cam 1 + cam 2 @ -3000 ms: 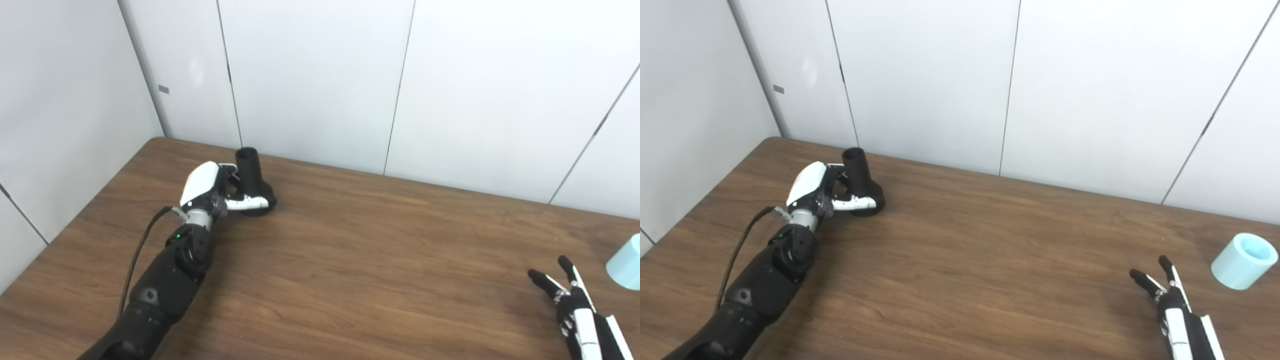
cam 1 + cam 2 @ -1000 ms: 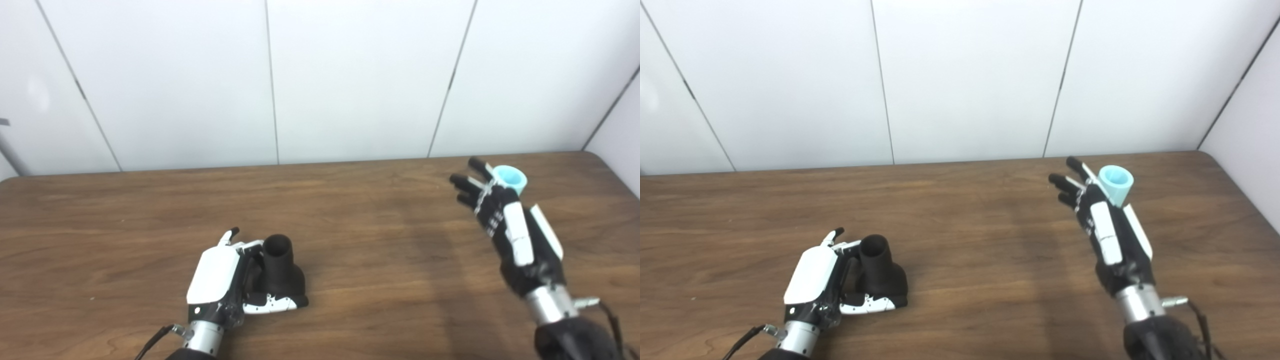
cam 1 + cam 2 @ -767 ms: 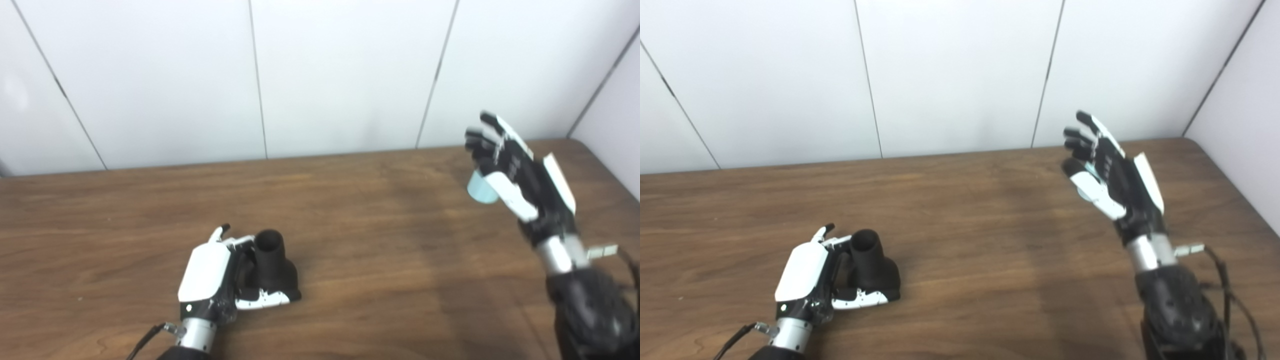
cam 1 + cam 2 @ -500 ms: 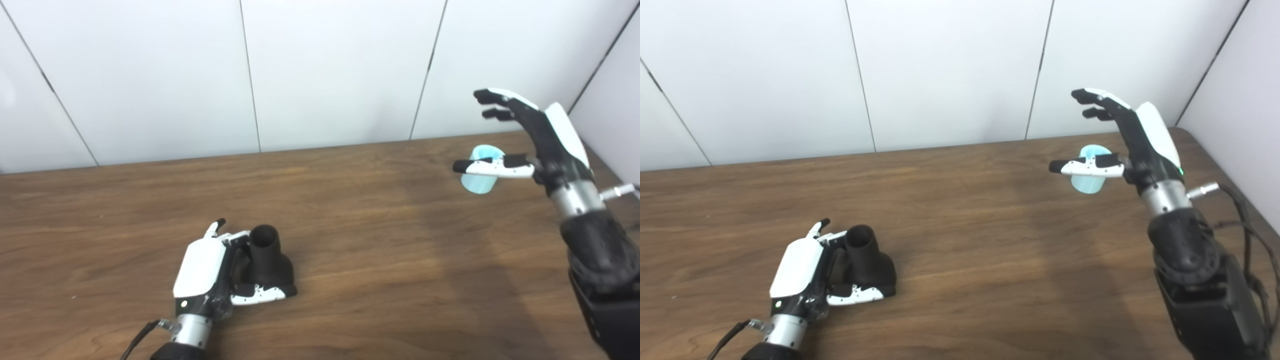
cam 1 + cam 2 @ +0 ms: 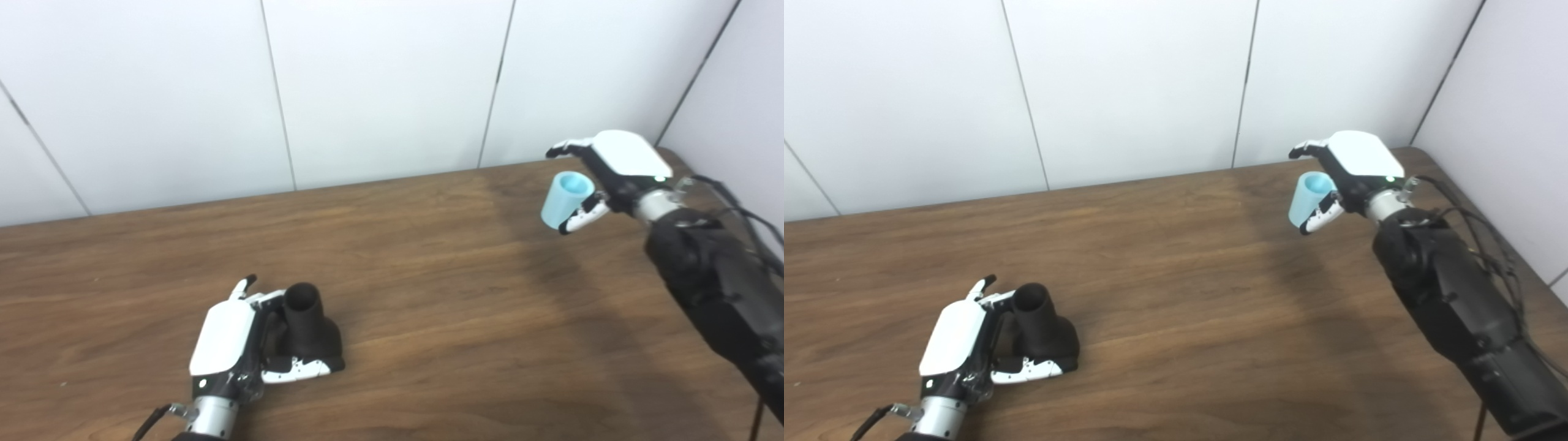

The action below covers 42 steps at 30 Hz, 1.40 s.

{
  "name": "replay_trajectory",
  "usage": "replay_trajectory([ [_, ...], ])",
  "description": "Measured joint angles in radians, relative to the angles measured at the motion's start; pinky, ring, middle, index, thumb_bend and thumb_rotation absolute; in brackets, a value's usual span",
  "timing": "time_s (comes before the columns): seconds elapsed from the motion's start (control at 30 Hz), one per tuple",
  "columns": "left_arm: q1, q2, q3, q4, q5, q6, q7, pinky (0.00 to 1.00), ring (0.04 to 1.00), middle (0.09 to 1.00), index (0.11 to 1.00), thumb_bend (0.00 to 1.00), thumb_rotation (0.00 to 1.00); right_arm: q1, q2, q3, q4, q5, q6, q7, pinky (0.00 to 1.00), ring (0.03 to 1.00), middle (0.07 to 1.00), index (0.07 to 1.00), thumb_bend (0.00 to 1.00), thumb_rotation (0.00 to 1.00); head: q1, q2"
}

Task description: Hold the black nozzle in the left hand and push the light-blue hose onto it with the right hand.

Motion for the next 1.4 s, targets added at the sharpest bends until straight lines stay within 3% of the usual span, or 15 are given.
replay_trajectory([
  [0.27, 0.006, 0.008, 0.01, -0.025, -0.002, -0.002, -0.039, 0.95, 0.627, 0.476, 0.491, 0.53, 0.0, -0.081, -0.006, 0.037, 0.154, -0.055, -0.006, 0.005, 0.81, 0.884, 0.842, 0.786, 0.94, 0.06, -0.006, 0.002],
  [0.43, 0.009, 0.008, 0.017, -0.045, -0.001, 0.008, -0.069, 0.96, 0.63, 0.48, 0.489, 0.53, 0.0, -0.117, -0.003, 0.043, 0.214, -0.057, -0.007, 0.006, 0.75, 0.883, 0.825, 0.767, 0.92, 0.08, 0.0, 0.006],
  [0.6, 0.017, 0.007, 0.024, -0.052, 0.0, 0.009, -0.076, 0.96, 0.629, 0.479, 0.49, 0.53, 0.0, -0.121, 0.016, 0.04, 0.307, -0.039, -0.038, -0.051, 0.7, 0.842, 0.789, 0.74, 0.94, 0.07, -0.002, 0.008],
  [0.83, 0.017, 0.008, 0.027, -0.052, 0.001, 0.001, -0.076, 0.95, 0.624, 0.479, 0.489, 0.53, 0.0, -0.112, 0.027, 0.034, 0.315, -0.007, -0.06, -0.094, 0.71, 0.785, 0.749, 0.731, 0.94, 0.09, -0.003, 0.009],
  [1.17, 0.02, 0.004, 0.032, -0.051, 0.001, -0.006, -0.073, 0.96, 0.626, 0.486, 0.484, 0.53, 0.0, -0.112, 0.027, 0.041, 0.328, 0.0, -0.047, -0.072, 0.72, 0.779, 0.756, 0.709, 0.94, 0.1, 0.0, 0.014],
  [1.4, 0.02, 0.004, 0.033, -0.05, 0.001, -0.006, -0.073, 0.96, 0.626, 0.486, 0.484, 0.53, 0.0, -0.112, 0.026, 0.041, 0.328, 0.016, -0.048, -0.06, 0.63, 0.728, 0.73, 0.708, 0.95, 0.11, 0.006, 0.018],
])
